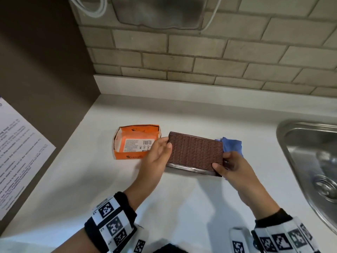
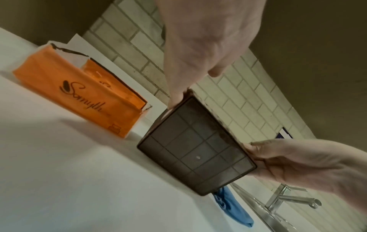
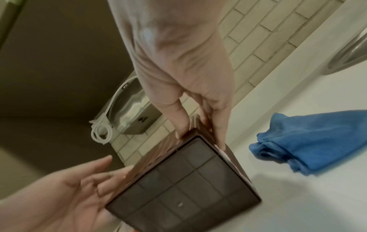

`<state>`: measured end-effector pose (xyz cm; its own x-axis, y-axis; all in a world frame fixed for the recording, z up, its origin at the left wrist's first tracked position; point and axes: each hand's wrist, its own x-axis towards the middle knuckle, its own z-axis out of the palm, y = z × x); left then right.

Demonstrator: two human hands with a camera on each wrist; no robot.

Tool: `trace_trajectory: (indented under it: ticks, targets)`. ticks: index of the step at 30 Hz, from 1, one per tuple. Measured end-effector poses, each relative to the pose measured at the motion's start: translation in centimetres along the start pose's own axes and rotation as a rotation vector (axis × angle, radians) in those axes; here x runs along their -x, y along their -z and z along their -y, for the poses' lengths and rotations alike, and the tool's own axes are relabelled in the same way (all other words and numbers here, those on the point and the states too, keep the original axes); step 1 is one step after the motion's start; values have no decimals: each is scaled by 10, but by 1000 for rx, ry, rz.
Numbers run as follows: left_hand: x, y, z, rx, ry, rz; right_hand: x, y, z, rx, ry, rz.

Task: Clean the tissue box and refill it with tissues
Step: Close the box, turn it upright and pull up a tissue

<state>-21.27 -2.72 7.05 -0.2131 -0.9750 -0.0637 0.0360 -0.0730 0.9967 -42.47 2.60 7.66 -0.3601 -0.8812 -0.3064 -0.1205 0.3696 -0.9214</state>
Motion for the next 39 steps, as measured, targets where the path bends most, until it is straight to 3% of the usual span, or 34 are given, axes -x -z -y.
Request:
trace_trajectory:
  ticks: [7, 14, 20, 26, 29, 31, 35, 39]
  targets:
    - [1, 13, 13, 21, 118, 6, 16, -13, -22, -122, 232, -48]
    - [9, 17, 20, -22, 173, -36, 27, -7, -44, -162, 36, -82]
    - [14, 16, 30, -166, 131, -82, 22, -10, -45, -138, 31, -182]
    - [6, 7, 31, -254, 77, 22, 11, -16, -51, -73, 8, -205]
    - [2, 6, 36, -325, 75, 13, 8, -17, -50, -4, -13, -163]
    - [1, 8, 37, -332, 83, 9, 7, -15, -45, 153, 80, -166]
    - [4, 14, 35, -423, 69, 40, -5, -13, -18, 661, 552, -236]
    - [16, 20, 23, -542, 106, 36, -24, -26, 24, 1070, 745, -28]
